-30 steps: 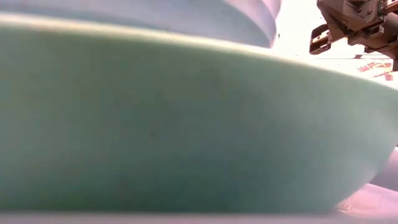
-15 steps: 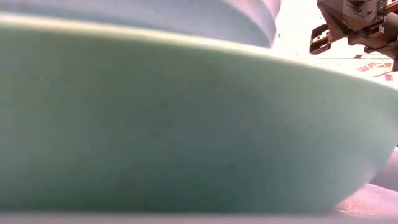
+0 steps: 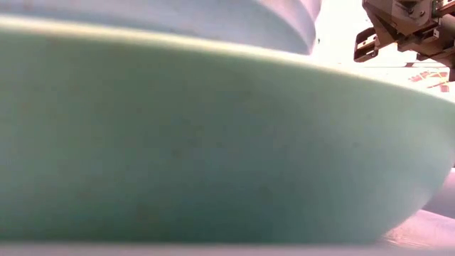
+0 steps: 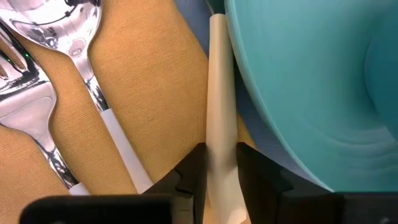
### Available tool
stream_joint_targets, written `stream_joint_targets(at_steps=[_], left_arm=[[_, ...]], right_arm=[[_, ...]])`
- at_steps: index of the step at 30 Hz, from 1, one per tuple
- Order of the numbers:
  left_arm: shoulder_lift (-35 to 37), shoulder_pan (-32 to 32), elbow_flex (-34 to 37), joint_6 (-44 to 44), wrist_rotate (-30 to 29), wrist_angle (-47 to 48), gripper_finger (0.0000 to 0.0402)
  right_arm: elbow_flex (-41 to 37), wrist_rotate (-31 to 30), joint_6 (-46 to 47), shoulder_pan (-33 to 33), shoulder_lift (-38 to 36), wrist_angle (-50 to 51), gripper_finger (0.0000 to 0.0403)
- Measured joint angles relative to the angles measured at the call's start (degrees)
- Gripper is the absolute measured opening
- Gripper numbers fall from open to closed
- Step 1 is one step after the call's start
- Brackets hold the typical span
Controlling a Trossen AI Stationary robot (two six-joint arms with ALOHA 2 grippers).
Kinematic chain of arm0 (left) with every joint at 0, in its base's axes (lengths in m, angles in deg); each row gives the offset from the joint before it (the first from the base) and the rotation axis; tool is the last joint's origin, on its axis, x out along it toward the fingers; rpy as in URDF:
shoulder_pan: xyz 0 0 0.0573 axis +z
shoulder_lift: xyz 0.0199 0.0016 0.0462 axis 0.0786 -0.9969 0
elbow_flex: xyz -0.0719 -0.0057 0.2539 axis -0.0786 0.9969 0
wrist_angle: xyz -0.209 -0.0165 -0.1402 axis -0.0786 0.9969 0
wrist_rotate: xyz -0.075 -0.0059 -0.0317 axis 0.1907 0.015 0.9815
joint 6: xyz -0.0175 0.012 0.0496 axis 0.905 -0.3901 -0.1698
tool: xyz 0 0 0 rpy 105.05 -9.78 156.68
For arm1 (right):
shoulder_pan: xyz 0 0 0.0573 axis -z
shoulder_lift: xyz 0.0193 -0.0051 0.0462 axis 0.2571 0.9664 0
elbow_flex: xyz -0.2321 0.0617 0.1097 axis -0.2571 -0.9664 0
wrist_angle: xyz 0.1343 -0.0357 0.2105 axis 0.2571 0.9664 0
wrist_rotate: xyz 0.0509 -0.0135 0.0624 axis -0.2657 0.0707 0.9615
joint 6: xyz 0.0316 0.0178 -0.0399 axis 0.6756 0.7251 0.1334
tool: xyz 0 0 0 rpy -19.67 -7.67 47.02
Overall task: Set up tray
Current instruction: Put the light yellow table knife to the right of the orange spoon on the yellow table napkin
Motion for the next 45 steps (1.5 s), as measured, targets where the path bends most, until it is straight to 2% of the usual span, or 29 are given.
stream_joint_targets(at_steps=[11, 30, 34, 40, 45], left_arm=[[0.0, 0.0, -0.1, 1.3, -0.1, 0.5, 0.0071], [-0.1, -0.1, 0.1, -4.0, 0.6, -0.5, 0.0171], [-0.5, 0.2, 0.0, -3.5, 1.2, 0.5, 0.0167], [-1.6, 1.4, -0.2, -3.2, 3.7, 0.6, 0.0136], [-1.7, 1.0, -0.1, -1.9, 3.1, 1.3, 0.0112]], right_arm=[[0.0, 0.0, 0.0, 0.0, 0.0, 0.0, 0.0], [0.0, 0.0, 0.0, 0.0, 0.0, 0.0, 0.0], [0.0, 0.0, 0.0, 0.0, 0.0, 0.0, 0.0], [0.1, 0.0, 0.0, 0.0, 0.0, 0.0, 0.0], [0.1, 0.0, 0.0, 0.0, 0.0, 0.0, 0.0]])
